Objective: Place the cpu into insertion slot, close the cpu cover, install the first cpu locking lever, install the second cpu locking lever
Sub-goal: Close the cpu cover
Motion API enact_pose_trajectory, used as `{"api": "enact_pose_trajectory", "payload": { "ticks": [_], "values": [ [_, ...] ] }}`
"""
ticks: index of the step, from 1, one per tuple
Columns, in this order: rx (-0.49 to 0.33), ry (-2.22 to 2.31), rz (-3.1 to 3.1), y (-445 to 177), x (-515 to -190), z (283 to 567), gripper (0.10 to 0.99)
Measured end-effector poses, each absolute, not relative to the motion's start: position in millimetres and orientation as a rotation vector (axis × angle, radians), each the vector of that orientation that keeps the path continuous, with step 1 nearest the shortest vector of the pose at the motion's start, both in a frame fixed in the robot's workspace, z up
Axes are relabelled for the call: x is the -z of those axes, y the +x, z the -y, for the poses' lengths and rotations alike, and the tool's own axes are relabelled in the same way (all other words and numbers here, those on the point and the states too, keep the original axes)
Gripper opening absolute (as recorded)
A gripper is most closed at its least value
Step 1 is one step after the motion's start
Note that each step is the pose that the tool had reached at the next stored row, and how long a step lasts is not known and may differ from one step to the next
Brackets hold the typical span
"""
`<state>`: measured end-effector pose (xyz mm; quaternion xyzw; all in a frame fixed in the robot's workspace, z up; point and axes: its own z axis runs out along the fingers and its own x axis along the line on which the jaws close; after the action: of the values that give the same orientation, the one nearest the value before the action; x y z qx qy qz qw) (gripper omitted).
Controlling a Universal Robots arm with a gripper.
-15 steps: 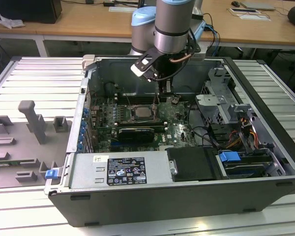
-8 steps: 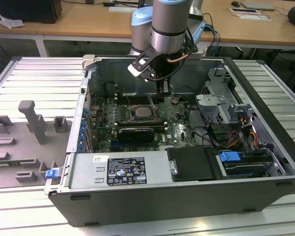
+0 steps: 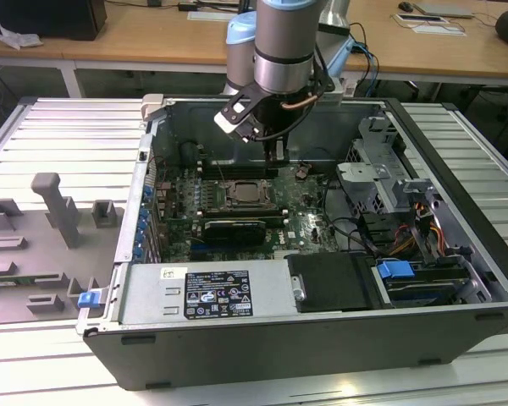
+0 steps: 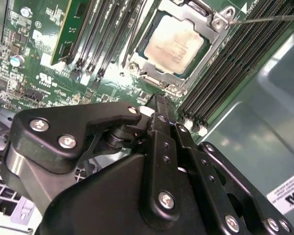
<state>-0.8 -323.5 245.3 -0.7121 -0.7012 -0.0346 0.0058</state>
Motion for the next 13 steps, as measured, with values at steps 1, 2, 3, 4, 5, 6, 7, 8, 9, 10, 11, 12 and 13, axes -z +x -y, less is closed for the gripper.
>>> {"api": "enact_pose_trajectory", "payload": {
  "ticks": [1,2,3,4,5,6,7,8,9,10,11,12,13],
  "values": [
    [0.108,-2.229,2.195,-3.3,-243.1,323.5,0.106],
    [0.108,-2.229,2.195,-5.1,-241.9,323.5,0.106],
    [0.108,-2.229,2.195,-7.0,-240.5,323.5,0.106],
    [0.108,-2.229,2.195,-10.1,-238.5,323.5,0.106],
    [0.108,-2.229,2.195,-11.8,-237.6,323.5,0.106],
    [0.108,-2.229,2.195,-13.9,-236.8,323.5,0.106],
    [0.108,-2.229,2.195,-14.8,-236.4,323.5,0.106],
    [0.108,-2.229,2.195,-16.2,-235.3,323.5,0.106],
    [0.108,-2.229,2.195,-19.2,-233.2,323.5,0.106],
    [0.108,-2.229,2.195,-21.2,-231.6,323.4,0.106],
    [0.108,-2.229,2.195,-23.0,-229.9,323.4,0.106],
    [0.108,-2.229,2.195,-25.2,-227.8,323.4,0.106],
    [0.108,-2.229,2.195,-27.5,-225.9,323.4,0.106]
  ]
}}
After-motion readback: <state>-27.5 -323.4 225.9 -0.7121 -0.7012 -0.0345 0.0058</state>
